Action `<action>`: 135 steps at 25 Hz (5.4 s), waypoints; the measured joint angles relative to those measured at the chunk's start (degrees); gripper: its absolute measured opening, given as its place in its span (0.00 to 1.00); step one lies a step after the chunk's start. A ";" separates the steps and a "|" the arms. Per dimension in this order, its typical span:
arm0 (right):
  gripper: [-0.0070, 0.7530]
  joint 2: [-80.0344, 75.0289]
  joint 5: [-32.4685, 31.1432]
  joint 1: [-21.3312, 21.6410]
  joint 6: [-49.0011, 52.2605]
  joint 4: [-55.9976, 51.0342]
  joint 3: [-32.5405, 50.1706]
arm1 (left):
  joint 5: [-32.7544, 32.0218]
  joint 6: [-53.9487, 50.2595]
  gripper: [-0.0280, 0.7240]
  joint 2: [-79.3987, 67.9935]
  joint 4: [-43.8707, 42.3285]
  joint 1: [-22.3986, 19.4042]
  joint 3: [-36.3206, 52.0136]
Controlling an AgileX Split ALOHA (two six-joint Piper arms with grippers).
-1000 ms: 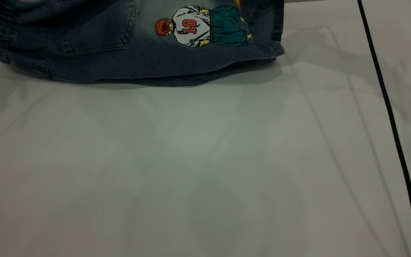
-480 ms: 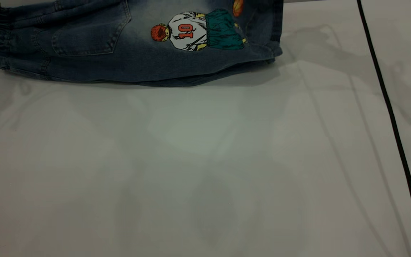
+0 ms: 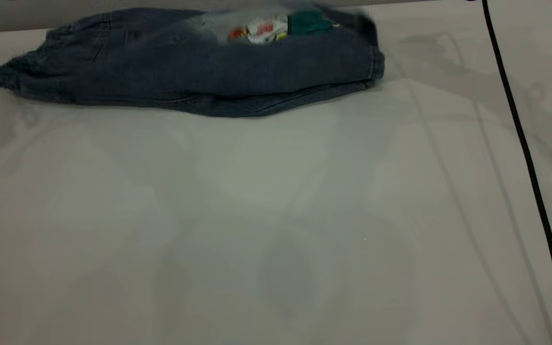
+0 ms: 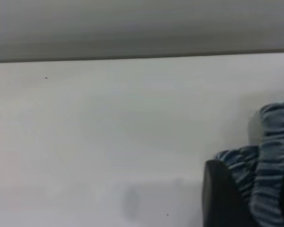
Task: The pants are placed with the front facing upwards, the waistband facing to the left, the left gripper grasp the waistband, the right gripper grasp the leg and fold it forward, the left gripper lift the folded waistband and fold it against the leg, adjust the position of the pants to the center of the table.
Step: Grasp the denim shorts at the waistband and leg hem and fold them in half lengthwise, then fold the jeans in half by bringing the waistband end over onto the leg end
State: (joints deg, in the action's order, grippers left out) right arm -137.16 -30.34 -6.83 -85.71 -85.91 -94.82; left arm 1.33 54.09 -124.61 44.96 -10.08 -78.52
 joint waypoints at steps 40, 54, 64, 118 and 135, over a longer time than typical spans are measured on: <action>0.61 -0.07 -24.32 -13.04 73.76 63.63 -28.76 | -40.83 -19.61 0.52 -4.90 1.76 -14.96 -10.98; 0.61 -0.12 -24.40 -15.51 73.53 65.18 -28.76 | -39.76 -20.18 0.52 -9.64 7.82 -14.91 -10.93; 0.61 -0.12 -24.38 -15.51 73.49 65.12 -28.76 | -38.51 -18.25 0.52 -10.22 13.82 -14.80 -10.93; 0.61 -0.12 -25.03 -15.51 73.43 64.87 -28.76 | -39.89 -17.35 0.51 -15.11 22.01 -11.91 -10.82; 0.61 -3.86 -18.95 -16.00 69.51 60.52 -29.09 | -46.52 -15.49 0.12 -12.39 23.46 -11.91 -11.94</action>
State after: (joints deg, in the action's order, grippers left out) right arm -141.02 -49.29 -22.83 -16.20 -25.40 -123.92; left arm -45.20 38.60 -137.00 68.42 -21.99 -90.46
